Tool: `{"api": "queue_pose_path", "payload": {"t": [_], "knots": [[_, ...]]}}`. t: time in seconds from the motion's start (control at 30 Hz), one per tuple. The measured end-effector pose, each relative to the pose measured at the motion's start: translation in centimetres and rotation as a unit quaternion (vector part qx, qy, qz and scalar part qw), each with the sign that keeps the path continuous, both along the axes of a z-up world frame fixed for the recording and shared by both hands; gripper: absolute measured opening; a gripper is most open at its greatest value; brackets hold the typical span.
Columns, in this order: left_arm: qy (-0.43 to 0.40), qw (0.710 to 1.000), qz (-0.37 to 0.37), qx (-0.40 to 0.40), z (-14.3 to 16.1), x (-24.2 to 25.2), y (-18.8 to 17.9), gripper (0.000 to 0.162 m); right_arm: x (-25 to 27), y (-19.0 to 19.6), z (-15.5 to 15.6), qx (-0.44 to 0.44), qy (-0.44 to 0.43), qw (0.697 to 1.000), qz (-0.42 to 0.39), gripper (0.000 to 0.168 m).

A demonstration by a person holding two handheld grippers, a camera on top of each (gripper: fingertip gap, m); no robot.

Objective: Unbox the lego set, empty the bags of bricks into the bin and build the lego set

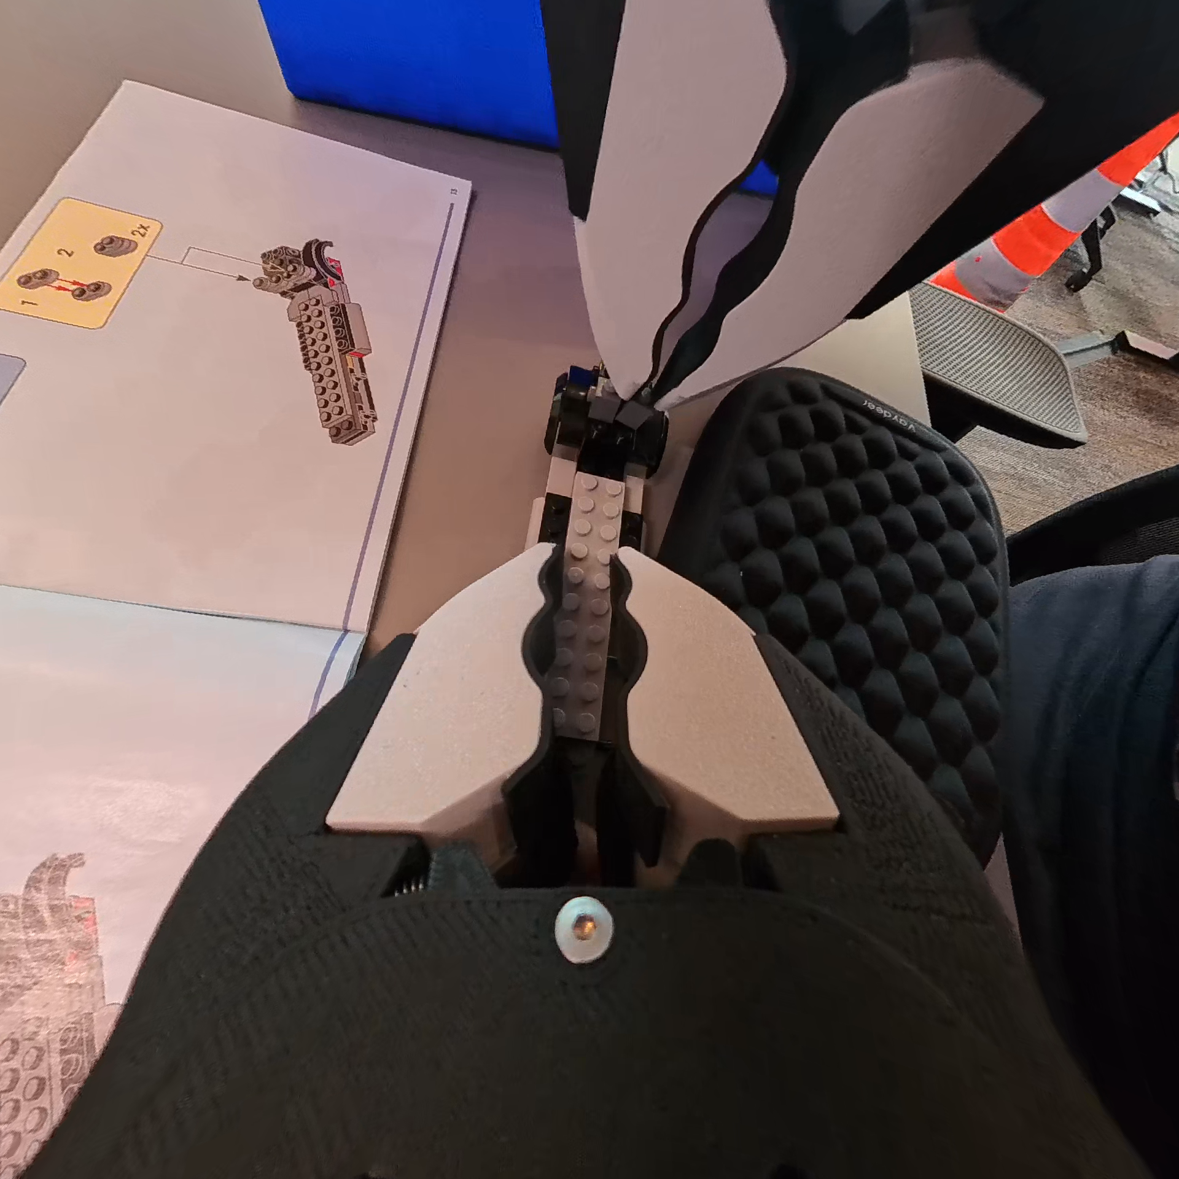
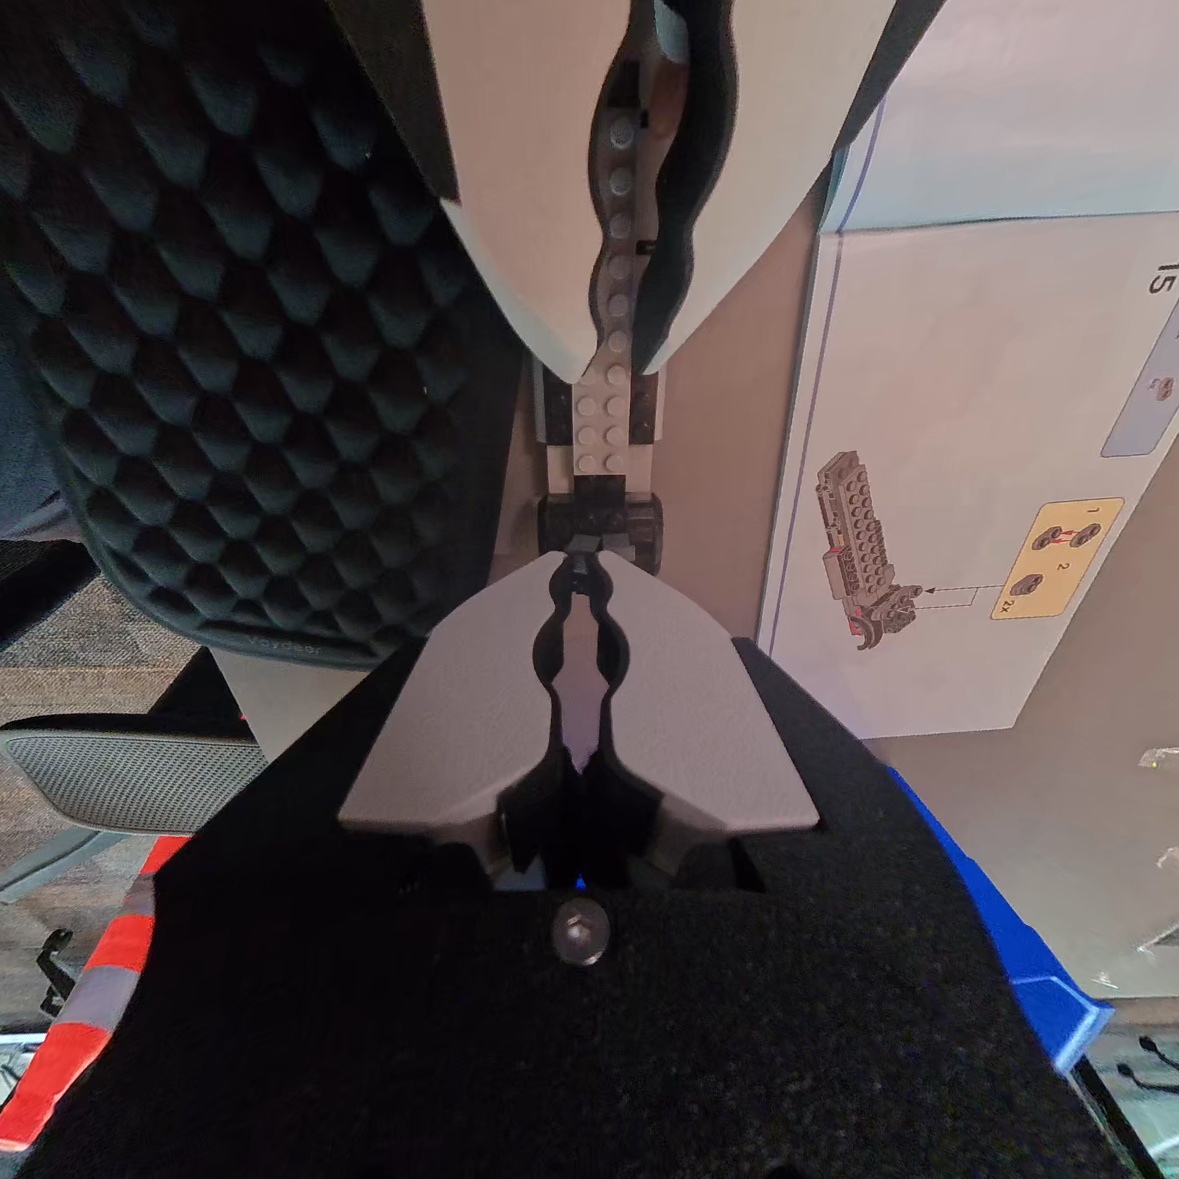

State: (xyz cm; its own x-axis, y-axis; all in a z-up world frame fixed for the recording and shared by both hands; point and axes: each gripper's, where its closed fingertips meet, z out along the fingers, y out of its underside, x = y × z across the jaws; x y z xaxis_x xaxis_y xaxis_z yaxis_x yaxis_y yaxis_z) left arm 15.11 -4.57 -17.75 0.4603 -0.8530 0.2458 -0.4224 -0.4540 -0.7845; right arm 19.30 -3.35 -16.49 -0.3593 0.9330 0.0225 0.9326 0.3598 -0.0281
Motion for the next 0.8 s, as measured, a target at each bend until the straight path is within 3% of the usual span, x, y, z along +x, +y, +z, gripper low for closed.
{"api": "queue_pose_path", "payload": {"t": [0.03, 0.53, 0.8], "knots": [[-0.001, 1.0, 0.0, -0.001, 0.01, 0.0, -0.01, 0.014, -0.01, -0.01, 0.01, -0.004, 0.008, 1.0, 0.001, 0.005], [-0.008, 1.0, -0.004, -0.014, 0.03, 0.04, -0.09, 0.013, 0.18, 0.83, 0.7, 0.018, 0.07, 0.997, -0.008, 0.012], [-0.009, 1.0, -0.004, -0.015, 0.03, 0.04, -0.09, 0.013, -0.4, 0.47, 0.29, -0.093, 0.092, 0.991, -0.04, 0.014]]}}
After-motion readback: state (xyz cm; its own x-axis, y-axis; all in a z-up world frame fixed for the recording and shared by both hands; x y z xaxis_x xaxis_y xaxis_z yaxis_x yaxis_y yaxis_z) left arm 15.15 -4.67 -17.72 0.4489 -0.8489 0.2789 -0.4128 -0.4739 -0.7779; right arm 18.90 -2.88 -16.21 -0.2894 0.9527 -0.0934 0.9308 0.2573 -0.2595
